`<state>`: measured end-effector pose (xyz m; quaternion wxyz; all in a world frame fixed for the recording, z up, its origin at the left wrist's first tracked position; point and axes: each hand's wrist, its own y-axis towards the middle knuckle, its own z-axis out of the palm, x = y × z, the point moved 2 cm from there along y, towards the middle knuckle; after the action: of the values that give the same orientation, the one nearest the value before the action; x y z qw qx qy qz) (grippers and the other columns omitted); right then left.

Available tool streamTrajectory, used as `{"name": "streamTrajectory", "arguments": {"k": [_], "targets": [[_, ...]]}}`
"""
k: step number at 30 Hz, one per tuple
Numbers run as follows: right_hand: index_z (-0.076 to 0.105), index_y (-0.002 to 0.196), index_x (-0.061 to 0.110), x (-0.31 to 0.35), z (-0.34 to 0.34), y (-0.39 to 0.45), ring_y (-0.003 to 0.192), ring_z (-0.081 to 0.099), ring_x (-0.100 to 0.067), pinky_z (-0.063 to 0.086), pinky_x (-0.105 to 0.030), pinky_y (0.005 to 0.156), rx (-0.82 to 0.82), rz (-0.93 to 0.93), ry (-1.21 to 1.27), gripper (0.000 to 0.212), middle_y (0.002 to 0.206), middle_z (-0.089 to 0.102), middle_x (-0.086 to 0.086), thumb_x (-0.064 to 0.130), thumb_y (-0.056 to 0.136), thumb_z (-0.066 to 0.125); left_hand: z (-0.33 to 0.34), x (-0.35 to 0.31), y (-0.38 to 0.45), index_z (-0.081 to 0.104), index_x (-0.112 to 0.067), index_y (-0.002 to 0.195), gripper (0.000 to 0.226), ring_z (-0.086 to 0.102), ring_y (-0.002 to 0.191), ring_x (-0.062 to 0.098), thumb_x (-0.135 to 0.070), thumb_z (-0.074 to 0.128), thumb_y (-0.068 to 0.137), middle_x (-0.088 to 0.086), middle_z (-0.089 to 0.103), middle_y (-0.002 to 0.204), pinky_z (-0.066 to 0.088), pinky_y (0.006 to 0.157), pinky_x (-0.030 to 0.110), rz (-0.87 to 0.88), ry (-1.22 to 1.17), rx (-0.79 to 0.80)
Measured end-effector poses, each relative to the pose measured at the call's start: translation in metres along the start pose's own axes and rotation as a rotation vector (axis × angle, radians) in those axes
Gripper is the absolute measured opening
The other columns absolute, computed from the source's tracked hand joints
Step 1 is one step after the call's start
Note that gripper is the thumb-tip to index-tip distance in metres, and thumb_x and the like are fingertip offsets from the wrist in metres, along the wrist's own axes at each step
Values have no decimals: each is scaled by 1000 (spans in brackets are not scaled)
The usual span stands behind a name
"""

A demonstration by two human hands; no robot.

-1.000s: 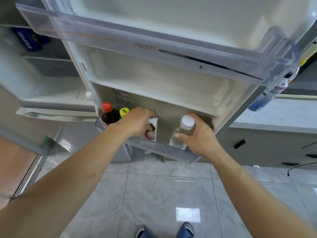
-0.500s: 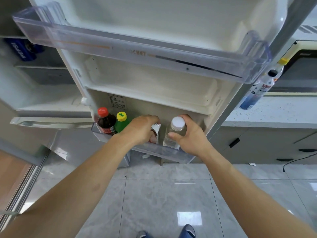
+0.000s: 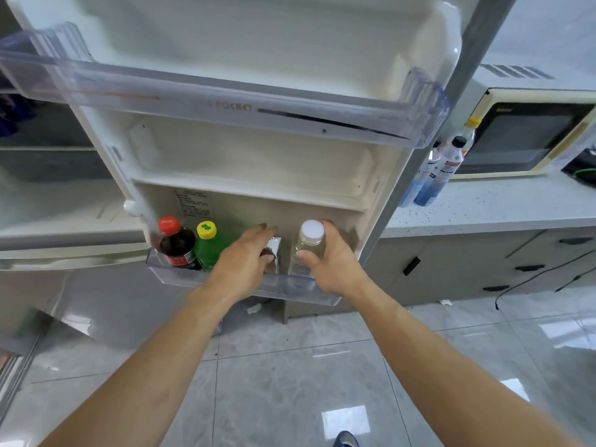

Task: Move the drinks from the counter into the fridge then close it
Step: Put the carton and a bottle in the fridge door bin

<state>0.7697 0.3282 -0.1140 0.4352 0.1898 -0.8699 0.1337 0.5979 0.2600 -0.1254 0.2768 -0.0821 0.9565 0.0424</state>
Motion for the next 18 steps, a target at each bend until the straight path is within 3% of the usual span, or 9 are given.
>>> {"name": "streamTrajectory", "arguments": {"k": [4, 9, 11, 13, 15, 18], "targets": [[38, 145, 17, 3, -2, -11, 128, 49, -19, 34, -19, 98, -118, -71, -100, 62, 138, 52, -1, 24, 92, 69, -1, -4, -9, 52, -14, 140, 47, 46, 132, 30, -9, 60, 94, 10, 45, 146, 42, 104, 40, 59, -65, -226], [38, 146, 16, 3, -4, -44, 134, 43, -13, 26, -3, 102, -247, -253, -126, 61, 147, 47, 5, 12, 91, 65, 6, -16, -29, 56, -10, 132, 45, 51, 120, 22, -5, 66, 89, 7, 54, 127, 36, 100, 20, 117, -196, -536], [44, 142, 13, -1, -7, -55, 137, 42, -13, 29, -10, 110, -282, -316, -110, 57, 145, 49, 3, 11, 90, 64, 15, -21, -38, 57, -5, 130, 41, 52, 118, 23, -7, 63, 89, 8, 54, 125, 35, 104, 17, 130, -237, -611], [54, 134, 14, -9, -13, -64, 130, 49, -12, 38, -21, 109, -334, -342, -104, 47, 136, 56, 5, 11, 89, 64, 27, -27, -46, 57, -4, 129, 39, 55, 115, 25, -6, 62, 90, 2, 51, 125, 46, 103, 34, 132, -276, -631], [60, 124, 16, -18, -21, -73, 116, 55, -11, 43, -21, 99, -389, -339, -110, 35, 122, 62, 7, 10, 89, 63, 39, -36, -54, 54, -4, 131, 42, 57, 113, 27, -6, 63, 91, -4, 46, 127, 53, 94, 44, 142, -329, -608], [64, 118, 14, -38, -35, -86, 108, 60, -11, 46, -19, 93, -453, -330, -58, 30, 114, 65, 8, 4, 90, 60, 54, -55, -63, 50, -12, 137, 47, 58, 113, 15, -5, 60, 92, -8, 44, 131, 54, 90, 27, 131, -388, -570]]}}
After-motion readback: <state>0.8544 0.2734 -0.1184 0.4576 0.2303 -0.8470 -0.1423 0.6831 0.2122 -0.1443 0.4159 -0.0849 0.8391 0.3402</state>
